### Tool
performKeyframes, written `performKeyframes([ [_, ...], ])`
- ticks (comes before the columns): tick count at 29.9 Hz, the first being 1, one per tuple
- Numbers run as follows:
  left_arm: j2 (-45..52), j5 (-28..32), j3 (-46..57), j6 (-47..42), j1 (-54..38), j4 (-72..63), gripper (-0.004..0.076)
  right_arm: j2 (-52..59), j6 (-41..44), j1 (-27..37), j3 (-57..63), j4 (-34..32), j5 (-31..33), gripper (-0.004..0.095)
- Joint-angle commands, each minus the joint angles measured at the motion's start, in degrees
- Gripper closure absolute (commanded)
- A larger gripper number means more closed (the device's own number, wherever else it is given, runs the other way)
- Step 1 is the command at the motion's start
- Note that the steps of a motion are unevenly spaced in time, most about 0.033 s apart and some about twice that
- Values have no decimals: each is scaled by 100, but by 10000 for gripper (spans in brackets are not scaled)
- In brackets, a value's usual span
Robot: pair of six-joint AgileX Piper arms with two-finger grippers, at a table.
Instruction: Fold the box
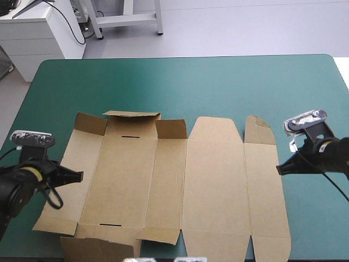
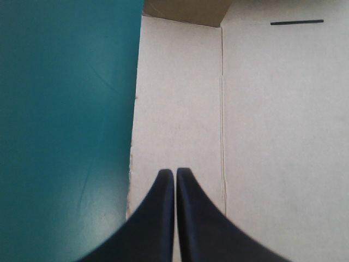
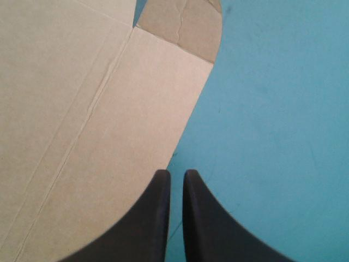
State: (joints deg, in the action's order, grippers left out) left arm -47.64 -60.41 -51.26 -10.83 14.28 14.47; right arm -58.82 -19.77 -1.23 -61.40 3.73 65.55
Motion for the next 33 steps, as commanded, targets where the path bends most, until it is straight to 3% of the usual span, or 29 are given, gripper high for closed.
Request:
performKeyframes([
  [1, -709, 272, -487, -12, -13, 213, 730, 578, 8, 316, 494, 225, -425, 840],
  [7, -1735, 291, -962, 366, -519, -235, 708, 1170, -6, 612, 1284, 518, -629, 870],
  [13, -2055, 113, -1184, 2168, -2478, -2638, 708, 1382, -6, 612, 1631, 761, -724, 886],
  [18, -2192, -541, -1184, 3409, -4130, -3676, 708, 1372, -54, 612, 1654, 1132, -911, 888],
  [21, -2388, -722, -1184, 3648, -4765, -4187, 708, 1372, -166, 612, 1654, 1302, -1027, 888],
  [24, -2621, -971, -1184, 4145, -4995, -4333, 708, 1372, -266, 612, 1654, 1359, -1050, 888],
  [33, -3062, -1117, -1184, 4187, -4984, -4181, 700, 1372, -286, 612, 1654, 1370, -1147, 888],
])
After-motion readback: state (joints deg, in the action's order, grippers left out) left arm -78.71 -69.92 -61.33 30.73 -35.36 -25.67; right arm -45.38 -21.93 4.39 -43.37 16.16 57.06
